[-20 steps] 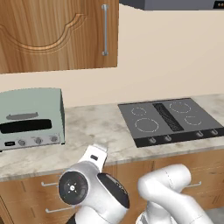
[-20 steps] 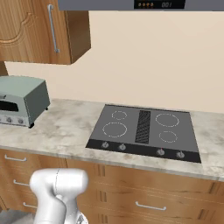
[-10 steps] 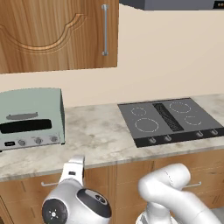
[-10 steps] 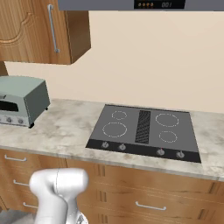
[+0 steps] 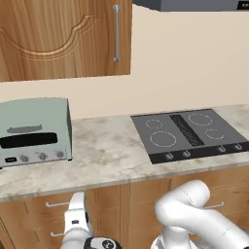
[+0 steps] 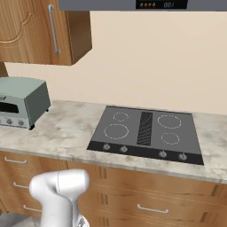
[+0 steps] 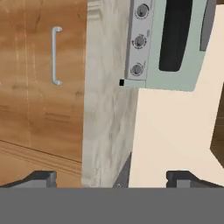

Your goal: Take the pizza cutter from the drawer on the left and place it on the dining counter for cutting.

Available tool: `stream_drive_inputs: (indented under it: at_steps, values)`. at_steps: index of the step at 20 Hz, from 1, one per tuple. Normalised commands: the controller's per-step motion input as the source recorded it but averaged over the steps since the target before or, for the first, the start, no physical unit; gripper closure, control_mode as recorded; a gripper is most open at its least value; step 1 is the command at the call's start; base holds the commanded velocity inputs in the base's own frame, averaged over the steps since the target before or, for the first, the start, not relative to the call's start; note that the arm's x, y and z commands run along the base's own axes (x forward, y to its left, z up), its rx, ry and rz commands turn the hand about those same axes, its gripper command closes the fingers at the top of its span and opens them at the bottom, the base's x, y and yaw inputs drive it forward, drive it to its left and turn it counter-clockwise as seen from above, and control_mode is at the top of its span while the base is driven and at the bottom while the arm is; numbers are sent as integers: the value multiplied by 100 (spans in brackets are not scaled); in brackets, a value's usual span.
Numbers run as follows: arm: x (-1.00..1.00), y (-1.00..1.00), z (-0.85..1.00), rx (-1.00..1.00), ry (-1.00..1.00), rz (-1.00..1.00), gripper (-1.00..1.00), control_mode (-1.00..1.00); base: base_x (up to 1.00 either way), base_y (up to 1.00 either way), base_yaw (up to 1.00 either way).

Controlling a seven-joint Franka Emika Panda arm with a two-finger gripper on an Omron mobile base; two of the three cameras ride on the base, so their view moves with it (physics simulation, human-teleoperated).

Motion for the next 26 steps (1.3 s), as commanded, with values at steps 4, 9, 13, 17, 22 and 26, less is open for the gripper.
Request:
stream_drive_inputs:
  at_steps: [4,9,13,17,22,26]
  values:
    - [37,4,-60,-7,-17,10,-100,-100,0,0,0]
    - [15,13,-54,-8,-14,10,-100,-100,0,0,0]
    - [9,30,-33,-2,-10,15,-100,-100,0,0,0]
    - [20,17,-14,-1,-8,2,-100,-100,0,0,0]
    - [30,16,-16,5,0,0,-100,-100,0,0,0]
    - [31,16,-25,7,0,0,-100,-100,0,0,0]
